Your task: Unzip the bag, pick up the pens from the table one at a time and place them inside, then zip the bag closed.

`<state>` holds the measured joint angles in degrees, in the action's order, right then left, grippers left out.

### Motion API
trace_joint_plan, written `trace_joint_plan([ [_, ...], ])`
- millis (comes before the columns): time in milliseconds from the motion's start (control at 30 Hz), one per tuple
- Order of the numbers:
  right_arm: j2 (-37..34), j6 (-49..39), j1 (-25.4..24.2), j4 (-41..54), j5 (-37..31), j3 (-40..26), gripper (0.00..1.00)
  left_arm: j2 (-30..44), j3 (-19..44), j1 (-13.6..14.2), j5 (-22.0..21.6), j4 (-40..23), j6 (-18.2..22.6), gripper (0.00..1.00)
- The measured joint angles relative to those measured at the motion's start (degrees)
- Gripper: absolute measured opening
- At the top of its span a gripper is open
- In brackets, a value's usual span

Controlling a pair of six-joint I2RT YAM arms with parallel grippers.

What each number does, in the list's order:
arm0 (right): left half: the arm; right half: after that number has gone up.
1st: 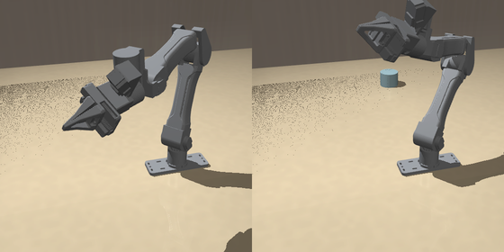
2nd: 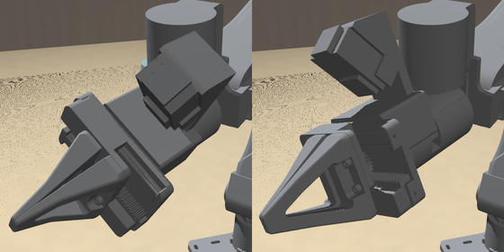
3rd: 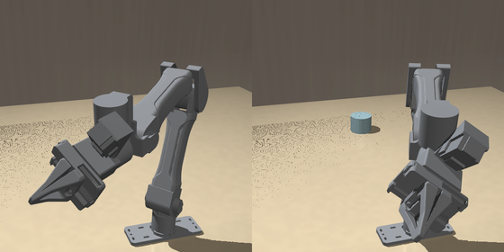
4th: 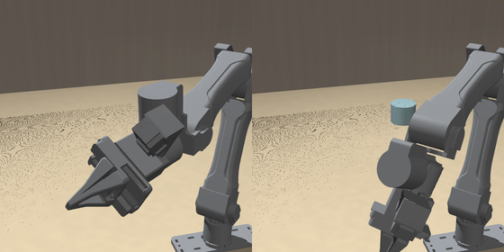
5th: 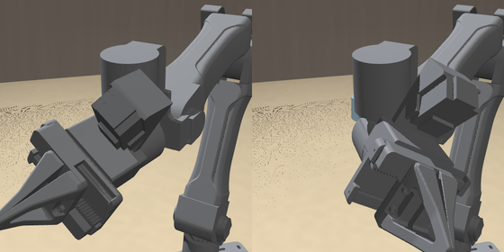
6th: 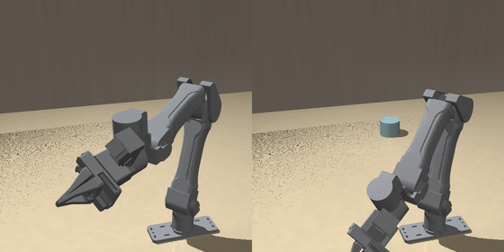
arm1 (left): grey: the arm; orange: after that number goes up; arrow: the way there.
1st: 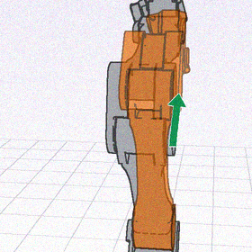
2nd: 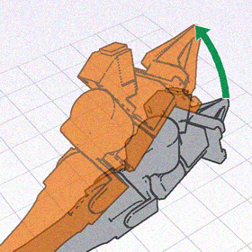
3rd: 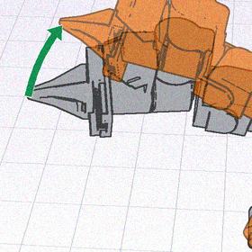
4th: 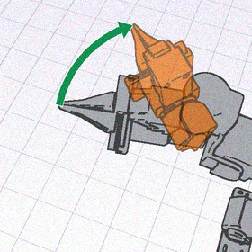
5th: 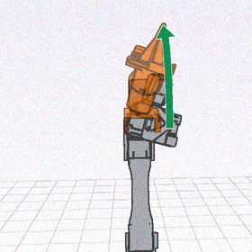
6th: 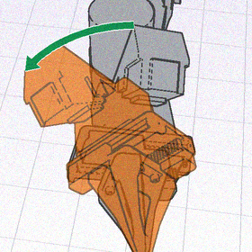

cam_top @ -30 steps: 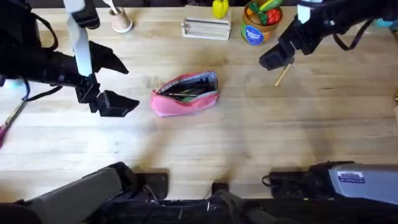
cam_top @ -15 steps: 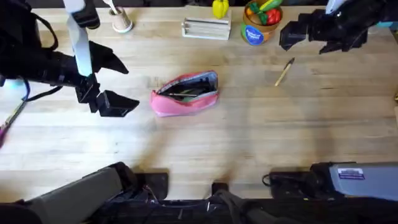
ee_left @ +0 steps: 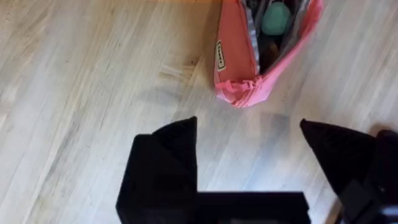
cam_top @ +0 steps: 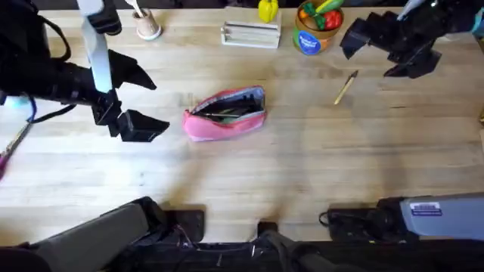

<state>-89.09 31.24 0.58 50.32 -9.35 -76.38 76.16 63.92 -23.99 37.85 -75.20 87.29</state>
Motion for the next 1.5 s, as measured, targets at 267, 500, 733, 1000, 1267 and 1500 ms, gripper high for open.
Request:
trace_joint_plan([
  [267,-7.36,7.81,0.0,-7.47,-1.02,6.98,0.998,0.0,0.0,0.0,0.02,-0.02,0.0,0.979],
  [500,-12.85,10.86,0.0,-9.91,-1.59,7.57,0.998,0.0,0.0,0.0,0.02,-0.02,0.0,0.979],
  [733,-14.63,11.61,0.04,-10.07,-2.03,7.55,0.769,0.0,0.0,0.0,0.0,0.0,0.0,0.978],
  [1000,-14.63,11.98,0.04,-9.97,-2.53,7.55,0.127,0.0,0.0,0.0,0.02,-0.02,0.0,0.979],
  [1267,-14.32,12.07,0.04,-7.49,-2.86,7.41,0.042,0.0,0.0,0.0,0.02,-0.02,0.0,0.977],
  [1500,-7.88,8.26,0.14,-0.43,-3.64,6.54,0.034,0.0,0.0,0.0,0.01,-0.02,0.0,0.979],
])
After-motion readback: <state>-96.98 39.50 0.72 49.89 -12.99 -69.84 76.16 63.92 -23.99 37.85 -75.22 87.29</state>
